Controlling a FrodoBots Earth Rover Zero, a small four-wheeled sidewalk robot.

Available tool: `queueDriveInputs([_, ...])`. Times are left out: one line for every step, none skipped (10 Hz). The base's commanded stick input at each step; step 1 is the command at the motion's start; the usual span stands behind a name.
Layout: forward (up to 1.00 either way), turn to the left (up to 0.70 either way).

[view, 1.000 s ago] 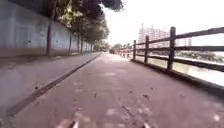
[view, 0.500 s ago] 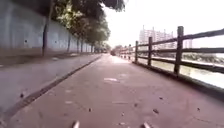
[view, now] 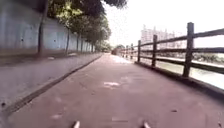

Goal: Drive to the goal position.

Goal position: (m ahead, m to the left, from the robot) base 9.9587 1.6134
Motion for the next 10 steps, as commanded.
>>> queueDriveInputs([0.7,0.0])
queueDriveInputs([0.7,0.0])
queueDriveInputs([0.7,0.0])
queueDriveInputs([0.7,0.0])
queueDriveInputs([0.7,0.0])
queueDriveInputs([0.7,0.0])
queueDriveInputs([0.7,0.0])
queueDriveInputs([0.7,0.0])
queueDriveInputs([0.7,0.0])
queueDriveInputs([0.7,0.0])
